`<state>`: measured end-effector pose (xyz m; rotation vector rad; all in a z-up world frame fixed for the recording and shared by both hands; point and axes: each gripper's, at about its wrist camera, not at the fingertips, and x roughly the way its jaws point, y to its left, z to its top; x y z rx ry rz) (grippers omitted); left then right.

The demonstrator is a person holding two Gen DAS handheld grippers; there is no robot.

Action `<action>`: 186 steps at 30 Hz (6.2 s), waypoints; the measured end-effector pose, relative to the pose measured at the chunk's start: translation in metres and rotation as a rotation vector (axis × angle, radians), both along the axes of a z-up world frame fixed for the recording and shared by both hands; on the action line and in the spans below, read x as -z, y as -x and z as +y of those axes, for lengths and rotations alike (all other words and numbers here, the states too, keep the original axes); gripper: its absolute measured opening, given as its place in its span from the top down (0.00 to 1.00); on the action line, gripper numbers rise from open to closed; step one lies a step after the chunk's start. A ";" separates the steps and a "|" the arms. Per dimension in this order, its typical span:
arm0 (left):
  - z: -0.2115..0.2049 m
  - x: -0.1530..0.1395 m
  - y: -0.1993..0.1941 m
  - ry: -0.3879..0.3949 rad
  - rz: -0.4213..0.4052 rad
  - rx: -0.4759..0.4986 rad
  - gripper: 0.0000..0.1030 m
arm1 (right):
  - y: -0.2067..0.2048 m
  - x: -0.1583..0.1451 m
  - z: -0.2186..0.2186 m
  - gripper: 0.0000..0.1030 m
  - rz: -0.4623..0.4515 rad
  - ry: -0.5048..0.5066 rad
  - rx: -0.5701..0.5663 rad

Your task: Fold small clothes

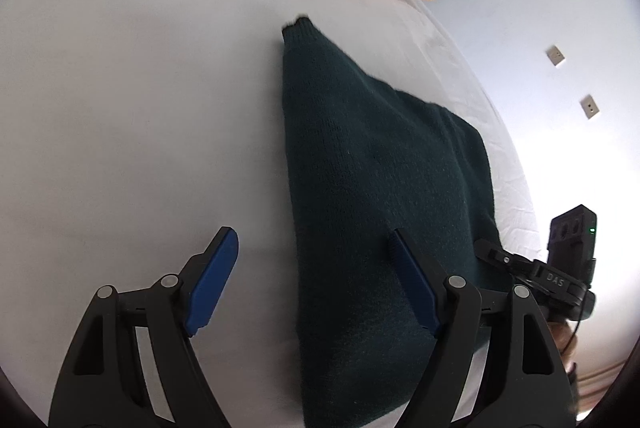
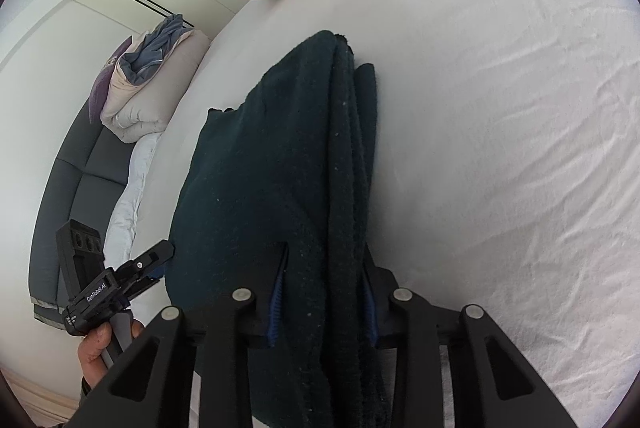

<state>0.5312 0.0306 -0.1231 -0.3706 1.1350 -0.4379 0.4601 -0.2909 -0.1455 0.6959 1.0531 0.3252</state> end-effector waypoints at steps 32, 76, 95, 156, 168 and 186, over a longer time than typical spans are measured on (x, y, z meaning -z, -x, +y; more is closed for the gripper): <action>0.065 -0.073 0.061 0.029 -0.070 0.133 0.64 | 0.058 -0.096 0.138 0.76 -0.156 0.252 -0.154; 0.138 -0.169 0.324 -0.516 -0.707 -0.194 0.00 | 0.247 -0.168 0.192 0.00 -0.547 0.549 0.118; 0.153 -0.167 0.403 -0.404 -0.483 -0.256 0.00 | 0.329 -0.209 0.214 0.00 -0.572 0.622 0.149; 0.149 -0.130 0.374 -0.408 -0.393 -0.228 0.00 | 0.314 -0.167 0.254 0.00 -0.428 0.649 0.011; 0.149 -0.130 0.374 -0.407 -0.391 -0.228 0.00 | 0.314 -0.167 0.253 0.00 -0.428 0.649 0.011; 0.150 -0.124 0.372 -0.405 -0.390 -0.224 0.00 | 0.314 -0.167 0.253 0.00 -0.426 0.650 0.010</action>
